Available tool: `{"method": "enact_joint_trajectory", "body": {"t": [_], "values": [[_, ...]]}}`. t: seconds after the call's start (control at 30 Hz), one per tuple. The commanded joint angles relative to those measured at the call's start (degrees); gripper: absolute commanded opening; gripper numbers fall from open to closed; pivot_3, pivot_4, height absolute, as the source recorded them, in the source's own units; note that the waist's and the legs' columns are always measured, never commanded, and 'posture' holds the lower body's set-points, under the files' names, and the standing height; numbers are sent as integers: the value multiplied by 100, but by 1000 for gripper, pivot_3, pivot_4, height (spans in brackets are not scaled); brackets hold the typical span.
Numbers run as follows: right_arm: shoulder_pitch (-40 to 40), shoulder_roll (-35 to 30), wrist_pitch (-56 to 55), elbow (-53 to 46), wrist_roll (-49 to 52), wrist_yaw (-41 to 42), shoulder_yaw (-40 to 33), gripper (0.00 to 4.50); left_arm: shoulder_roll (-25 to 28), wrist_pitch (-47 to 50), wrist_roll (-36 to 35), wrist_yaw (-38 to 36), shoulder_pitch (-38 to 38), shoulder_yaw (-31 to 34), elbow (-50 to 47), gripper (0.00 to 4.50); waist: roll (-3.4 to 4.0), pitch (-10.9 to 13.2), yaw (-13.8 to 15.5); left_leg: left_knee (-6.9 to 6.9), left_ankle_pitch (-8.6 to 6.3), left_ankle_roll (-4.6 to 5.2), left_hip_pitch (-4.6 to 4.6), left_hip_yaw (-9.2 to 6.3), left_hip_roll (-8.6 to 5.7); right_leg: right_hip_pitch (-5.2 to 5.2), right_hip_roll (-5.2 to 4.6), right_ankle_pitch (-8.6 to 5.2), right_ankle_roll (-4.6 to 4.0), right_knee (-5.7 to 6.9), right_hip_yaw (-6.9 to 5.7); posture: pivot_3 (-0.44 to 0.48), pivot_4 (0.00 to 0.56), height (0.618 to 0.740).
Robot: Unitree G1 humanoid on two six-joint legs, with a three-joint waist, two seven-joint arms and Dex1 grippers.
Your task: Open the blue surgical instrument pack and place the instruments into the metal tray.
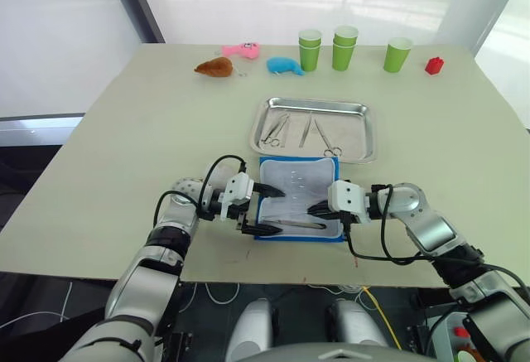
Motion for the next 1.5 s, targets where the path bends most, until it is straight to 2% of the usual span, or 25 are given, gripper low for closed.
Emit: {"method": "enact_joint_trajectory", "body": {"t": [0.03, 0.47, 0.67, 1.0, 1.5], "values": [[113, -109, 193, 53, -170, 58, 64, 19, -87, 182, 407, -224, 353, -488, 256, 4500, 0, 0, 0, 0, 0, 0, 0, 0, 0, 0, 0, 0, 0, 0, 0, 0, 150, 740], [0, -550, 648, -820, -89, 294, -115, 19, -90, 174, 408, -224, 385, -464, 249, 4500, -3, 4, 12, -2, 0, 0, -4, 1, -1, -3, -2, -1, 0, -4, 0, 0, 150, 740], [-9, -745, 677, -985, 26, 388, -265, 19, -118, 155, 425, -224, 373, -465, 281, 4500, -4, 5, 15, -2, -1, 1, -4, 1, -1, -3, -2, -1, -1, -4, 0, 0, 150, 740], [148, -662, 600, -842, 180, 352, -348, 19, -132, 142, 444, -224, 349, -461, 311, 4500, -7, 7, 16, -3, -1, 1, -5, 2, -1, -3, -3, -1, 0, -5, 0, 0, 150, 740], [17, -1195, 859, -1377, 278, 576, -569, 19, -140, 153, 437, -224, 393, -481, 257, 4500, -3, 11, 26, -3, -1, 1, -8, 1, -2, -4, -5, -1, -1, -8, 0, 0, 150, 740]]}}
